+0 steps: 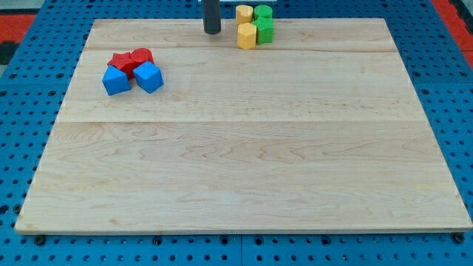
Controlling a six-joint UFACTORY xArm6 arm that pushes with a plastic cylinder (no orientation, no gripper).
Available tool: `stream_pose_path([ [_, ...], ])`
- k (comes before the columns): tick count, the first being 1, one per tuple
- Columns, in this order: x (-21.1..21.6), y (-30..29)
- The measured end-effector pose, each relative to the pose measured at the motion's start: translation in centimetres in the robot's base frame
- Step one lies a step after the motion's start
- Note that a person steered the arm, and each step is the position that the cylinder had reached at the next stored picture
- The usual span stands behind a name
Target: Slide the hexagon to the bottom of the green star
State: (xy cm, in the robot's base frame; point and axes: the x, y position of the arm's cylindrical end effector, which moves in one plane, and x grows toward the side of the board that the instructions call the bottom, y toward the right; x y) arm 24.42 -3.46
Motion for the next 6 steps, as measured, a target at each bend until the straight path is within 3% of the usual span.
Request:
stream_pose_path([
  [1, 3.5, 9.7],
  [2, 4.5, 12.2],
  [4, 4.5, 12.9],
  [6, 0.2, 13.1],
])
